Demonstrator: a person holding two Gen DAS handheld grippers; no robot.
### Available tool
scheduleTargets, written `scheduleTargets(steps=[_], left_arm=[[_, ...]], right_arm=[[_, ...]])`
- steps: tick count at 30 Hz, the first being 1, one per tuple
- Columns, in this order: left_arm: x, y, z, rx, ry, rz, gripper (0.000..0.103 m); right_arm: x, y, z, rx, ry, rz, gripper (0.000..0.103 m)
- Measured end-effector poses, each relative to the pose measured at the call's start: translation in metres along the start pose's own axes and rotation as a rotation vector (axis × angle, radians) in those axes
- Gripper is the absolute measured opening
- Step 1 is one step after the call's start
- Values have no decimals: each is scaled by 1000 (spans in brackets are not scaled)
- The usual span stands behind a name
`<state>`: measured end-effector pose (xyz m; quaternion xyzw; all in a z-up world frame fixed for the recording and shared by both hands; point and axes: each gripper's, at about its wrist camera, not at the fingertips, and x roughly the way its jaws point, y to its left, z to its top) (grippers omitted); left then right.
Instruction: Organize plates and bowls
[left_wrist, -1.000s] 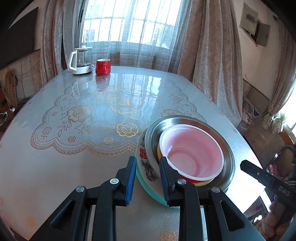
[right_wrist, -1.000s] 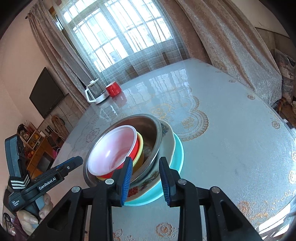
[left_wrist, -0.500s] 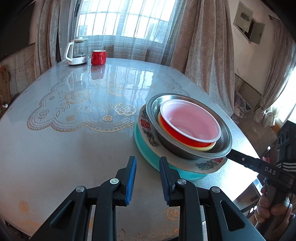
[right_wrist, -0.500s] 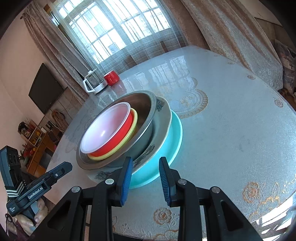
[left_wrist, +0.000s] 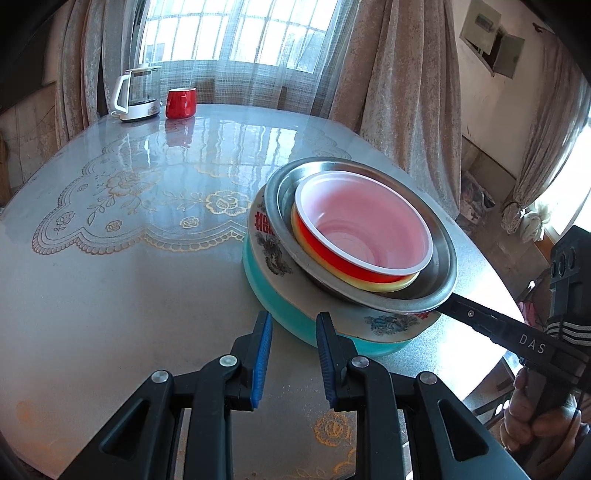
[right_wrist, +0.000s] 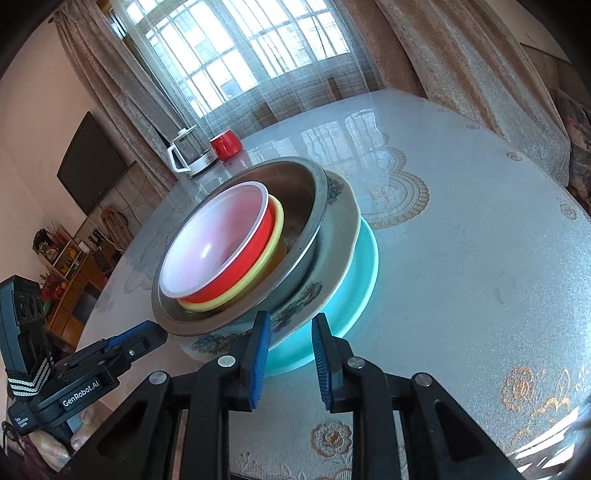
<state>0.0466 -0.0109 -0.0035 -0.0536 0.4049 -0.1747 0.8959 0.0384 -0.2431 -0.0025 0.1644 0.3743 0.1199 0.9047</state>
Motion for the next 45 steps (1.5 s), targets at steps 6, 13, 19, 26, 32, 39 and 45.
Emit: scheduleTargets(steps=[6,13,19,26,32,39,45], left_arm=[[0,1,4,-2,-4,20,25],[1,2,1,-5,9,64,27],[-2,4,-4,-12,12,127,34],[-7,11,-8,-32,-3,208,38],[-18,15,-9,-44,-50,285,42],[-35,12,-5,-41,-126,342,46],[-47,1,-5,-18,-198,361,52]], right_arm=[[0,-1,0,7,11,12,23],[0,-2,1,8,13,12,23],[-3,3,-1,-20,12,1,26],[-6,22,-9,-102,26,-27,26],[-1,39,-19,-173,61,-34,26],[-13,65,-17,-235,4,-38,28],[-31,65,-3,-160,-149,-154,39]])
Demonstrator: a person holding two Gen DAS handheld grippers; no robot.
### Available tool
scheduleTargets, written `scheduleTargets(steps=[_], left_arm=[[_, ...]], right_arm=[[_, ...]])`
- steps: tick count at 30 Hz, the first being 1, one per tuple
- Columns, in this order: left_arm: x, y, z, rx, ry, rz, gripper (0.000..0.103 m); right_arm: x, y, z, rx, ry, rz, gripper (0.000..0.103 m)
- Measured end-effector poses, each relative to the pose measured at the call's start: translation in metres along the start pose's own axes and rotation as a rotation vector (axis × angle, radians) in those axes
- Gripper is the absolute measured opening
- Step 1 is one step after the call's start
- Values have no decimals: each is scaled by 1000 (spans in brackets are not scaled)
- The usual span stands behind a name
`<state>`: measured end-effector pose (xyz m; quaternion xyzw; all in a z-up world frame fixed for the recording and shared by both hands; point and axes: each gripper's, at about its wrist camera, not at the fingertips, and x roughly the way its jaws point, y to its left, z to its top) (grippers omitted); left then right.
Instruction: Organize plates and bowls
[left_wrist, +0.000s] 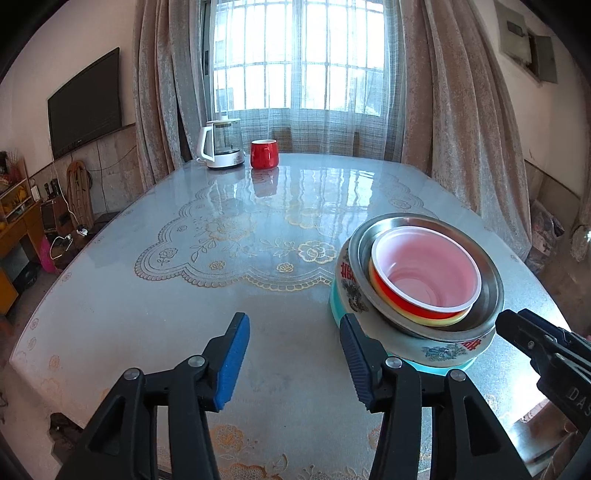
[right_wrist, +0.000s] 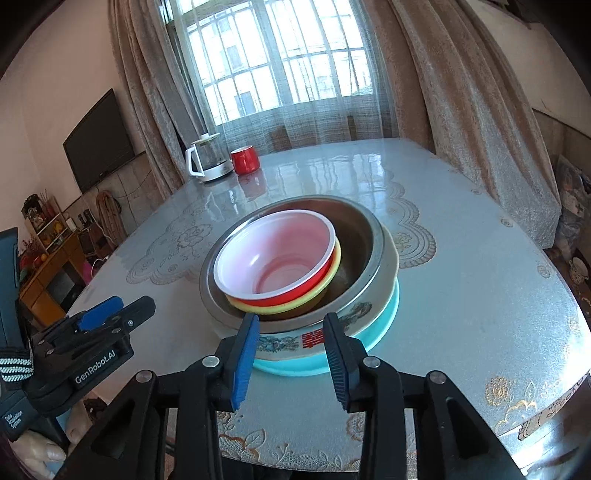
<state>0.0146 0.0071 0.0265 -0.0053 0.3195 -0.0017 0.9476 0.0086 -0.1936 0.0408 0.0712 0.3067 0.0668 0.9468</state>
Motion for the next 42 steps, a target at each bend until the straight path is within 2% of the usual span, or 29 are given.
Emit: scheduleTargets(steps=[4,7,9,11,27,42], left_arm=[[-5,-6,0,19,-21,-12,56],[-8,-10,0,28,-35,-12,61],[-10,-12,-1,37,-44,-14,71],[-11,-15,-1,47,-49,-10,76],[-14,-24,-3,56,-52,-21,102],[-15,-26,-4,53,-53,7,103]], right_arm=[[4,0,1,18,-12,-72,39],[7,-2,-1,34,-5,-88,39],[7,-3,-2,35,-3,-91,39],[7,-4,-3,38,-4,-92,39],[7,-7,-2,44,-4,-96,39],[7,-7,-2,45,-4,-94,39]])
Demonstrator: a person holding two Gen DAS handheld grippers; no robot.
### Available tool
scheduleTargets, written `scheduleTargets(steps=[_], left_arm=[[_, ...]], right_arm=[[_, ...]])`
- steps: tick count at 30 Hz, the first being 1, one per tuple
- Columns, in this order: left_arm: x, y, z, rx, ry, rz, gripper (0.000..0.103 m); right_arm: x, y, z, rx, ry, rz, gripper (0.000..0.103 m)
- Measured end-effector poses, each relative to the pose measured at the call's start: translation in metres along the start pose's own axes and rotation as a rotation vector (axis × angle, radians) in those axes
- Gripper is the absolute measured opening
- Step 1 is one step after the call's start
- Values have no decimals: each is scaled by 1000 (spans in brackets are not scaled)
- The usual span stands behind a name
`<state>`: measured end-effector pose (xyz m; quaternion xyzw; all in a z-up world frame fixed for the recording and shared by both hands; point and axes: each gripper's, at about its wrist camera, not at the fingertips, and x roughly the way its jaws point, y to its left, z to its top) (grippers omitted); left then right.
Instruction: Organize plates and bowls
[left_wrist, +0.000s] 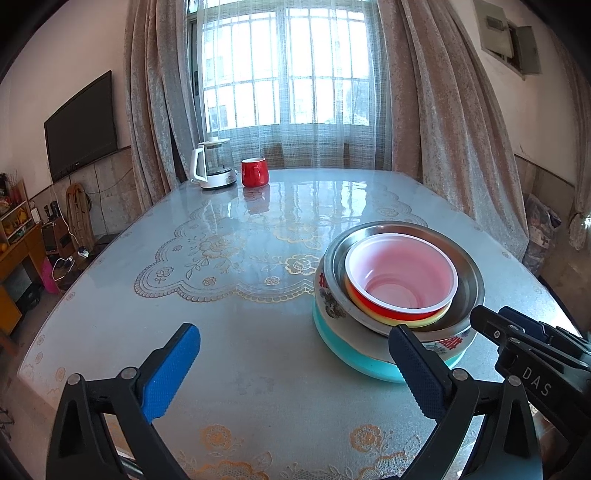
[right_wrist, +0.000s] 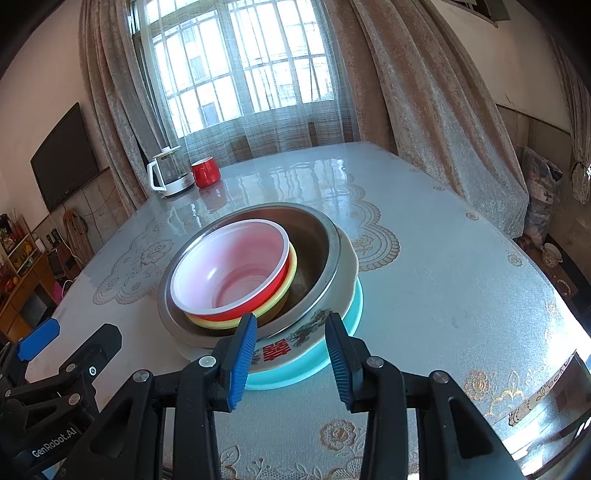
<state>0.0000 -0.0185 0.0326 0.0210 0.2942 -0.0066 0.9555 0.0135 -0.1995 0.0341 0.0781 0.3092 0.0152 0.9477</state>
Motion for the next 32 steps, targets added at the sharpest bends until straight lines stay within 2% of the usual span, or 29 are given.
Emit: scheduleTargets(steps=[22,27,32], left_arm=[[-2,4,1,-21,-15,24,103],[3,8,1,-32,2,23,103],[8,9,2,-34,3,29,103]], right_arm=[[1,4,2,-20,-4,4,39],[1,3,3,-20,-12,4,39],[-1,-12,13,10,-41,-19,39]])
